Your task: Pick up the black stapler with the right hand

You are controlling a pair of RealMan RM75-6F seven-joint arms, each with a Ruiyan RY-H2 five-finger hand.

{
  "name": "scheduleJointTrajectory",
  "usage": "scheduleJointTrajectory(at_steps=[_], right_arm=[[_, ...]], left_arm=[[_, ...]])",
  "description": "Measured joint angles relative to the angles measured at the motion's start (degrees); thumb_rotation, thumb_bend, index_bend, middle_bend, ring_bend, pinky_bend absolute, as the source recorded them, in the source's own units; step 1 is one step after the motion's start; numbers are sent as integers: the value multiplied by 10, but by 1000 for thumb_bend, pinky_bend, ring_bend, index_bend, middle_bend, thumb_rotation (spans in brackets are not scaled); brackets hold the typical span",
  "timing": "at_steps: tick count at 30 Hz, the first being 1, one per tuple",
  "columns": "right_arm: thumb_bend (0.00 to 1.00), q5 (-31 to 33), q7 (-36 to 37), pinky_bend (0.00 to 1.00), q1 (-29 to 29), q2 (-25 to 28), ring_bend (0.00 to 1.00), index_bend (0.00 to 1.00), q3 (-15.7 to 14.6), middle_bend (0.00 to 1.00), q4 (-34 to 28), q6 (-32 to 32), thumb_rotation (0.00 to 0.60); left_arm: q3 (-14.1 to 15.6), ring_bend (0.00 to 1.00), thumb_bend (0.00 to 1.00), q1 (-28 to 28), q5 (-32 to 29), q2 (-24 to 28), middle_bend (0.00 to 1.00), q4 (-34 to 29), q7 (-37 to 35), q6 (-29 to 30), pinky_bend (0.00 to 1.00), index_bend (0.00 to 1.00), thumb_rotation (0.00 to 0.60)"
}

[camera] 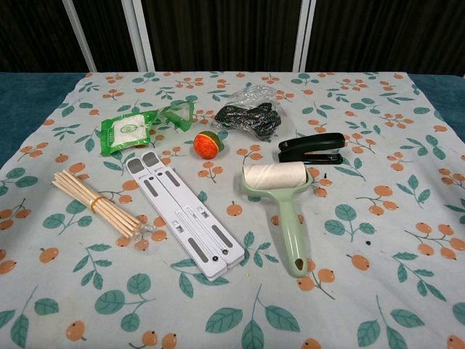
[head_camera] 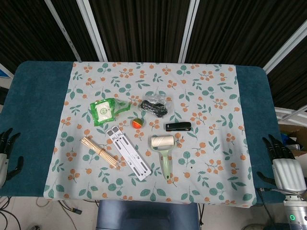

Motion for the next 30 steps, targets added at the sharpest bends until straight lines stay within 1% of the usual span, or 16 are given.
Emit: scheduleJointTrajectory(at_steps=[12,22,30], right_arm=[[129,10,15,212,1,3,109,0,2,0,3,-8,600],[129,10,24,212,6,0,109,0,1,0,8,-18,600],[129,23,33,212,8,-2,109,0,2,0,6,-31,600]], left_arm=[[0,0,469,0,-2,-1,0,-1,10,-2,8,111,600],[-2,0,469,0,-8,-1,0,-4,7,-5,8,110,600],[-3,0,469,1,-9,0,0,-6,5,-4,8,110,600]])
